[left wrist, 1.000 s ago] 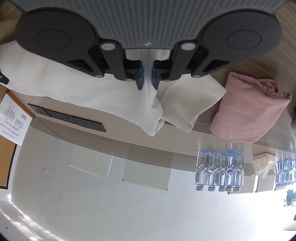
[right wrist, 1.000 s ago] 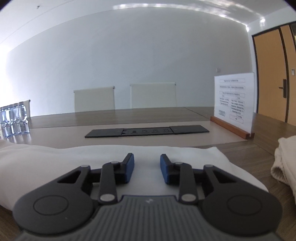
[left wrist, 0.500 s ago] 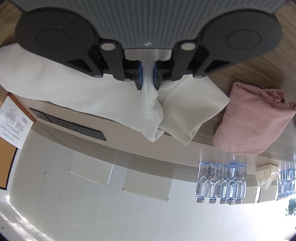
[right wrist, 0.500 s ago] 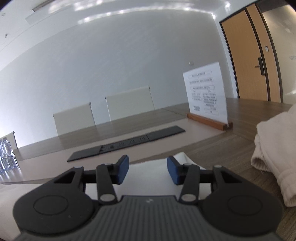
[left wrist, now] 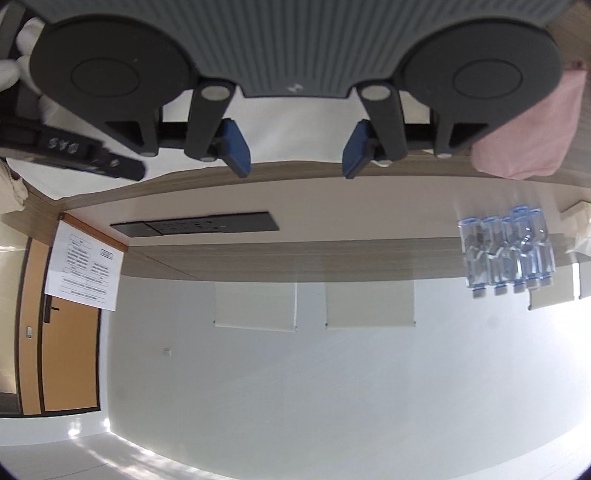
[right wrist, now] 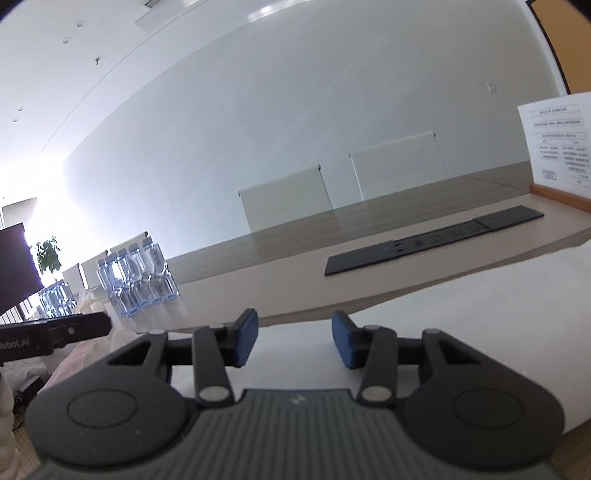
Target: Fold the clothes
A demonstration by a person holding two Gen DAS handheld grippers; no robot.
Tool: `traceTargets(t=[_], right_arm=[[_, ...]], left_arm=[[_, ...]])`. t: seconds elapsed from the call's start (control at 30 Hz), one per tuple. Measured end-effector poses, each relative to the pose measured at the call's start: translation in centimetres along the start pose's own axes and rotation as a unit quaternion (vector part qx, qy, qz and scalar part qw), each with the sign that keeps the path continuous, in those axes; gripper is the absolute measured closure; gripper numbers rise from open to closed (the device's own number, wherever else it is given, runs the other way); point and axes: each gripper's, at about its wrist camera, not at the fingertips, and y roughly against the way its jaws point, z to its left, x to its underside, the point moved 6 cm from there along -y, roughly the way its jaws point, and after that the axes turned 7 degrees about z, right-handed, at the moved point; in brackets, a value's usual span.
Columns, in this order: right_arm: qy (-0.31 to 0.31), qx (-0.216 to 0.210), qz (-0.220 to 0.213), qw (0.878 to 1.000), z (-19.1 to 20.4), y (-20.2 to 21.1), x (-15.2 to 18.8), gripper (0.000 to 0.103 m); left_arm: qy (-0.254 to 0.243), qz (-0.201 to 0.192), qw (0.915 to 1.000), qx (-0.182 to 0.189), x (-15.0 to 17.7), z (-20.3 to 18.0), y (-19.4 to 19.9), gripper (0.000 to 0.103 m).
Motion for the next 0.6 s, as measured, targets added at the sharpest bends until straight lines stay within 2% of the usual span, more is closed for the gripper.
traceTargets(t=[0.07,0.17,0.23,0.3,0.33,0.43,0.6], right_arm=[[0.01,0.02,0.006,1.0,0.2,-1.4,0.3,0.057],[0.017,0.041,0.025,0.999,-0.3,-2.1,1.1,0.066],[0.011,0.048,0.041,0.998,-1.4,-2.5,1.8,0.072],[0.005,0.053,0.054,0.997,-3.1,-2.7,2.3,0.086],[0.004,0.054,0.056,0.997,-4.3,-2.6,2.3,0.103],[0.012,0.061,0.05,0.997,-7.1,-2.3,2.0,0.103],[0.023,0.09,0.017,0.996,-10.7,-0.1,1.0,0.103]], left_arm=[[0.003,0.032,0.9995,0.003,0.5,0.2,-2.3,0.049],[0.012,0.085,0.996,-0.025,1.7,1.5,-5.3,0.051],[0.02,0.117,0.9925,-0.027,2.8,2.7,-7.0,0.054],[0.014,0.126,0.9916,-0.026,3.3,3.1,-7.7,0.055],[0.008,0.128,0.9915,-0.026,3.4,3.1,-7.9,0.055],[-0.005,0.134,0.9905,-0.032,3.2,2.8,-8.2,0.055],[-0.001,0.121,0.9923,-0.024,3.9,3.1,-8.0,0.055]])
